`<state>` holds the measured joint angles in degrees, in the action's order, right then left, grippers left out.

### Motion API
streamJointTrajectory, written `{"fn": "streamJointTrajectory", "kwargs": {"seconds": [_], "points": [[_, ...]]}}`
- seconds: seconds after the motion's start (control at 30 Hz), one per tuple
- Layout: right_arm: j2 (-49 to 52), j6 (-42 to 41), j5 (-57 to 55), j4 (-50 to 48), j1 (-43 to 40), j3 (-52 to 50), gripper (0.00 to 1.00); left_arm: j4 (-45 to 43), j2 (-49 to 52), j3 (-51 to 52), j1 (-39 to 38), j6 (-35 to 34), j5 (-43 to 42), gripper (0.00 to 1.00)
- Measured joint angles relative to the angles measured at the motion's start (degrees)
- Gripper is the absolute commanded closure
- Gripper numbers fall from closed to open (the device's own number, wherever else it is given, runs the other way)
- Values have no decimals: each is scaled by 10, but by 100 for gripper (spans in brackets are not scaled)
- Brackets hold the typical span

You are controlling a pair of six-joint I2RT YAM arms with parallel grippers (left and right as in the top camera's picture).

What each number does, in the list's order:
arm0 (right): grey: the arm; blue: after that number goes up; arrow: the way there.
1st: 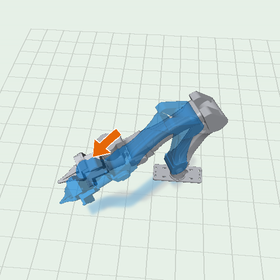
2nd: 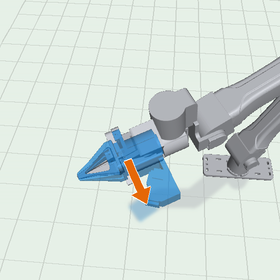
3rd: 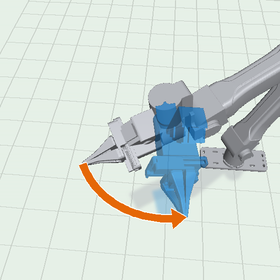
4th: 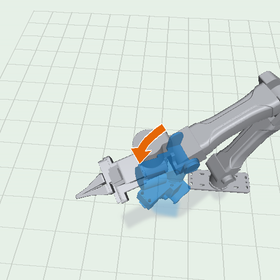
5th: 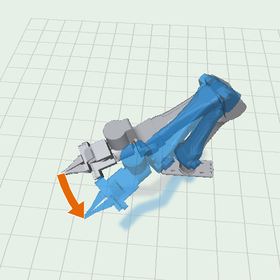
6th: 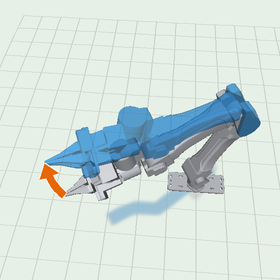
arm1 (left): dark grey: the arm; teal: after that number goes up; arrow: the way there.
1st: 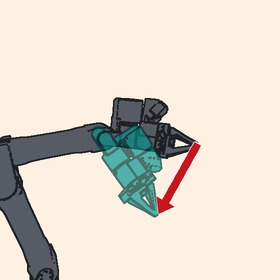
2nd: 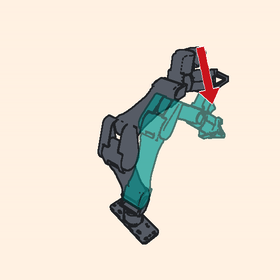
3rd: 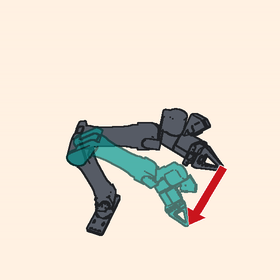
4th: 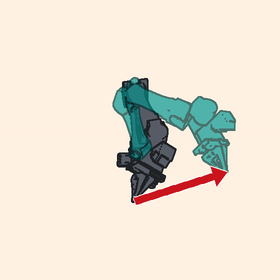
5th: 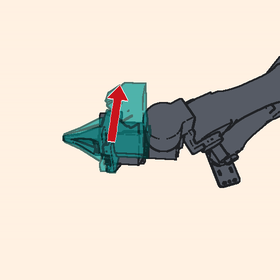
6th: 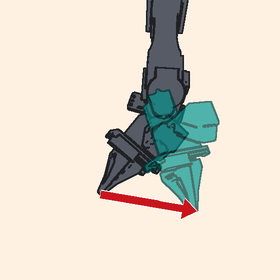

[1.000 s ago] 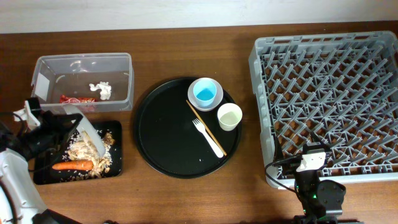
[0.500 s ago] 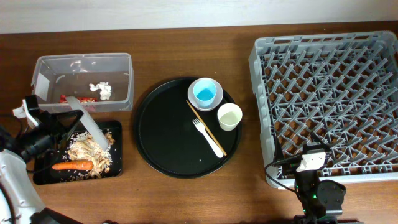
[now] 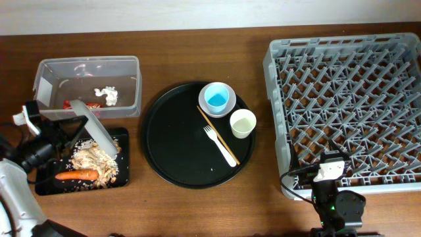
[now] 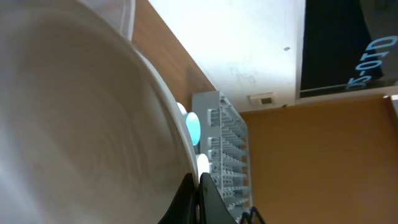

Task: Sort waste into correct bins and load items into the dishwasher rack
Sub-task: 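Hold the plate tilted over the black tray and shake off remaining scraps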

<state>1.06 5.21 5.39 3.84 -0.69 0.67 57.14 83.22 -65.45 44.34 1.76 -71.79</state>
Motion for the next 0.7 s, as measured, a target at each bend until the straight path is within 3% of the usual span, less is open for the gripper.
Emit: {"fn": "streamJointTrajectory", "kwargs": {"seconds": [0.1,0.37,0.6,0.7], "points": [[0,-1,0,0,0,0,1,39,0,0,2,11,-2,100],[0,0,0,0,0,0,1,31,0,0,2,2,28,100],[0,-1,0,0,0,0,2,5,0,0,2,8,-134,100],[0,0,0,0,0,0,2,-12,0,0,32,-3,-139,100]]}}
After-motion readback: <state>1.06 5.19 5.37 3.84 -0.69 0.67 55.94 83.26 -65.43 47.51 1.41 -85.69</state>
